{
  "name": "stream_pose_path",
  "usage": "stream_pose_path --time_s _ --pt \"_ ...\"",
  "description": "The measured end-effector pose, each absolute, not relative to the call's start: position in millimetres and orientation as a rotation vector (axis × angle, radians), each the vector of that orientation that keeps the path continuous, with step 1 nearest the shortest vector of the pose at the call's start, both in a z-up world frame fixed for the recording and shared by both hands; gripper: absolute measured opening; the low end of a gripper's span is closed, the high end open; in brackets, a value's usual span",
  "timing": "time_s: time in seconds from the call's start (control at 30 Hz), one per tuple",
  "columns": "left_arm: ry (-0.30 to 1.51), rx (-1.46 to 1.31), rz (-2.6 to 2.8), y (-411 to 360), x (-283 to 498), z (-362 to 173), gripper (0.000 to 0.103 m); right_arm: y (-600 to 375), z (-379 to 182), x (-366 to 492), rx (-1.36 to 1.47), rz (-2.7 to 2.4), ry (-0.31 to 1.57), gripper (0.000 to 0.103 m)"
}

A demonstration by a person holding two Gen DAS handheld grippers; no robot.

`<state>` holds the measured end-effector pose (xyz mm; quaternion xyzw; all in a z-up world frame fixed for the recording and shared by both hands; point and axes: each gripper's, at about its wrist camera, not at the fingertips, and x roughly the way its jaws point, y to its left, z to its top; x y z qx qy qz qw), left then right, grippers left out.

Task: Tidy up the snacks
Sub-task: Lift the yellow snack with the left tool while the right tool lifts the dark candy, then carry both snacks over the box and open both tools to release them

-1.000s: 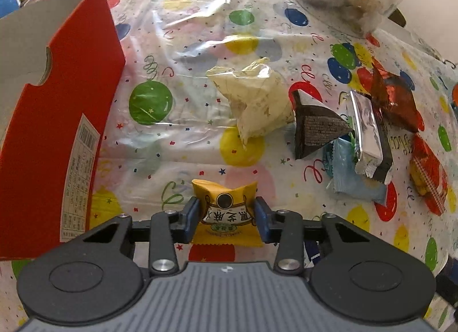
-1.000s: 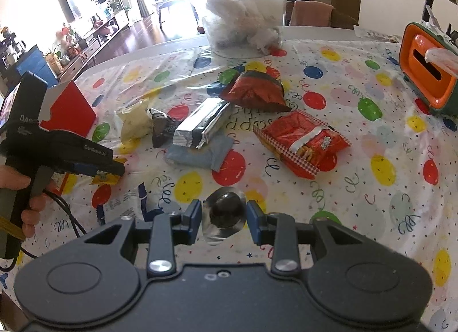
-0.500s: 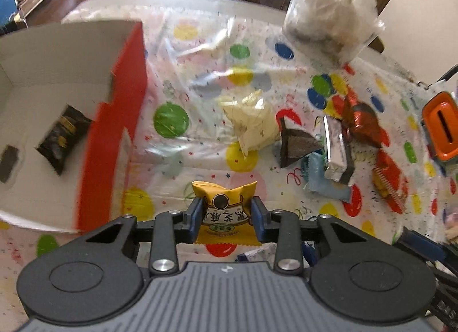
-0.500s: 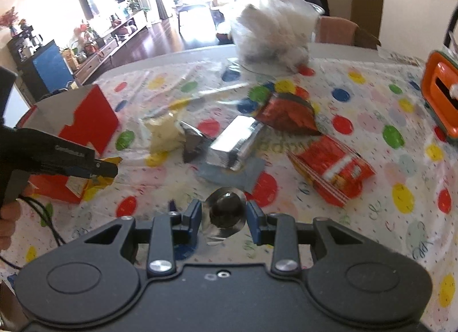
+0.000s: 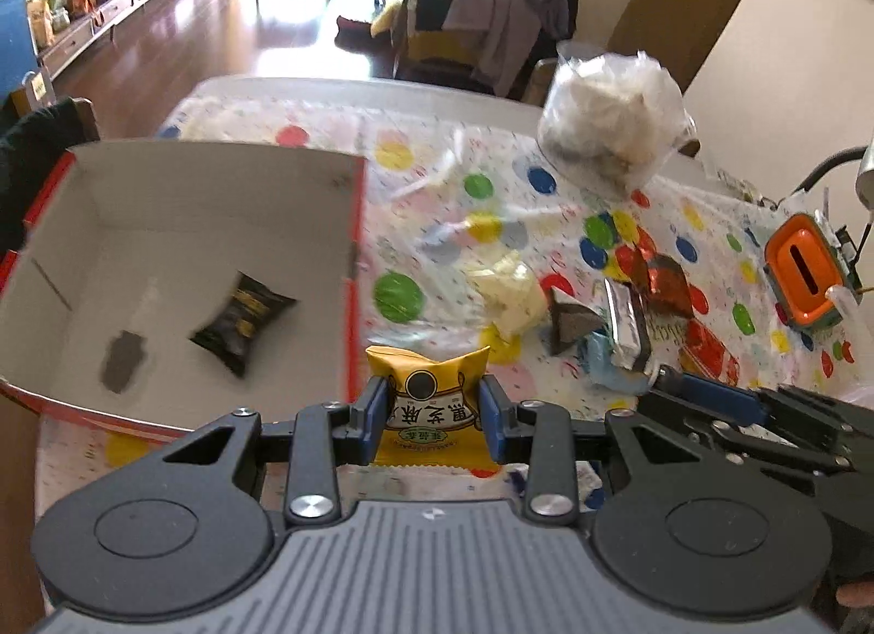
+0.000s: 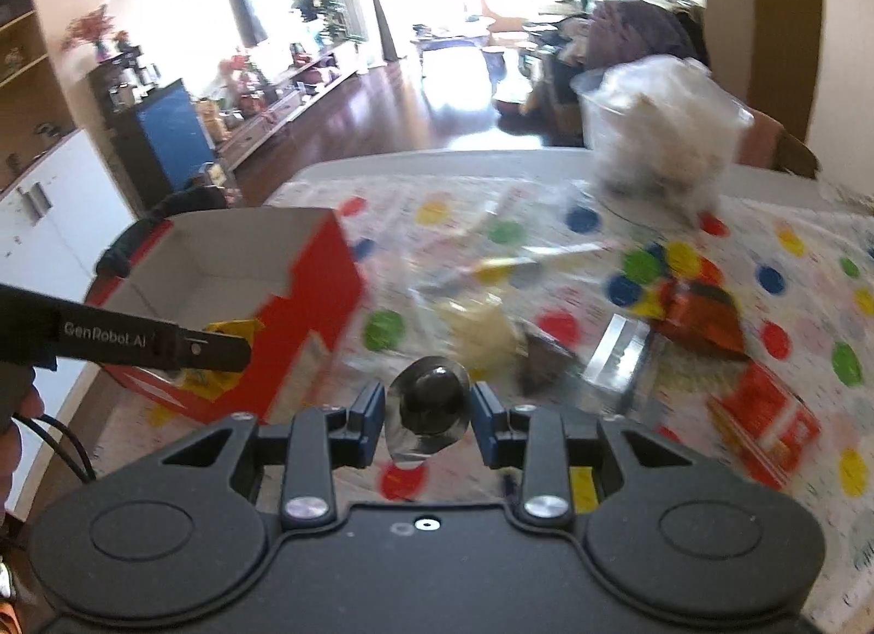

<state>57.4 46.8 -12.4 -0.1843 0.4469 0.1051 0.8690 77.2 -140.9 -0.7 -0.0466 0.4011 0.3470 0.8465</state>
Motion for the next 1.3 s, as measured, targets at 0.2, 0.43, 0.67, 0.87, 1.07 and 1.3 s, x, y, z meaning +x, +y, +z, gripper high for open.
stream_pose_path --time_s 0.2,0.43,0.67,0.87,1.07,1.3 --pt "0.905 -0.381 0.272 92.8 37.6 -3.8 0.035 -84.1 7.5 71.4 -0.137 0.797 0.822 0.033" --pt "0.888 -0.382 0.335 151.5 24.6 -2.4 0.035 -19.6 7.8 68.0 -0.2 0.844 0.807 0.033" --pt "0.911 -0.349 0.385 201.6 25.7 -16.1 0.035 42.6 -4.5 70.1 -0.276 0.88 0.837 0.033" --pt "0.971 -0.333 0.409 238.8 35.4 -38.0 0.035 90.5 -23.4 77.6 -0.323 0.902 0.909 0.033" --pt "1.045 -0.285 0.4 257.8 45.7 -61.8 0.035 127.4 -45.9 84.9 -0.367 0.902 0.957 0.033" --pt "1.111 -0.245 0.368 262.8 56.7 -84.1 0.035 153.8 -68.2 89.0 -0.462 0.93 0.994 0.034"
